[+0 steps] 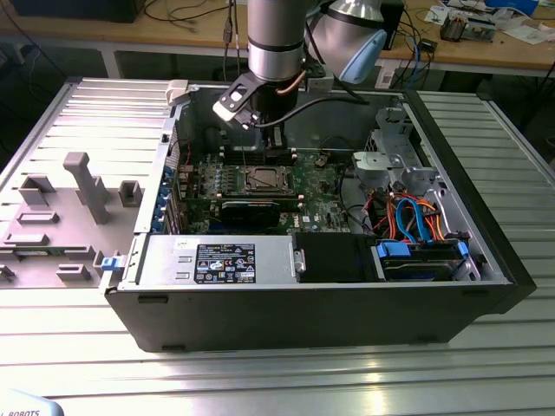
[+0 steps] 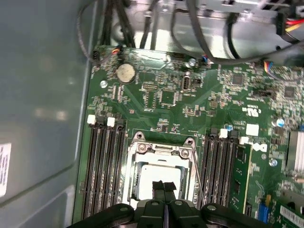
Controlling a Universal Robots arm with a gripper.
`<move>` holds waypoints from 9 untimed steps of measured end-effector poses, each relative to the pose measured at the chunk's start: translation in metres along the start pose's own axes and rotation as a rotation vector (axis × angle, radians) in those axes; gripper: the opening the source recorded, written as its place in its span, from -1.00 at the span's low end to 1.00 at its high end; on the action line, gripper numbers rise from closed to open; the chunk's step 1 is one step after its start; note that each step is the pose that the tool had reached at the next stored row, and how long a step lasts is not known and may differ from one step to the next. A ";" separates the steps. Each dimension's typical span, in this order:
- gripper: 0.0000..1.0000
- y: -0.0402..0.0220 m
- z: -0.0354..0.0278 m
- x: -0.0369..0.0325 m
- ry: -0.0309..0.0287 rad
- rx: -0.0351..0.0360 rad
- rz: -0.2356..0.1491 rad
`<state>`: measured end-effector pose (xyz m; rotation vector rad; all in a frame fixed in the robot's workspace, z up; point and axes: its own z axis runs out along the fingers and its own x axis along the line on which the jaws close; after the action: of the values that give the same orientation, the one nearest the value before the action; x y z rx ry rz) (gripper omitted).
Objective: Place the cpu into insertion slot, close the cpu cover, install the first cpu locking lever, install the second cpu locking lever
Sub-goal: 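Install the first cpu locking lever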
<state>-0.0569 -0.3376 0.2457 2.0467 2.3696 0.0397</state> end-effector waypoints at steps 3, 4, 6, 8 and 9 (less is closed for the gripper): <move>-0.79 0.0000 0.0000 0.0000 0.0023 0.0007 -0.085; -0.79 0.0000 0.0000 0.0000 0.0023 0.0007 -0.086; -0.79 0.0000 0.0000 0.0000 0.0023 0.0007 -0.087; -0.79 0.0000 0.0000 0.0000 0.0023 0.0007 -0.087; -0.79 0.0000 0.0000 0.0000 0.0023 0.0007 -0.087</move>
<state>-0.0569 -0.3376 0.2457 1.9429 2.4569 0.0404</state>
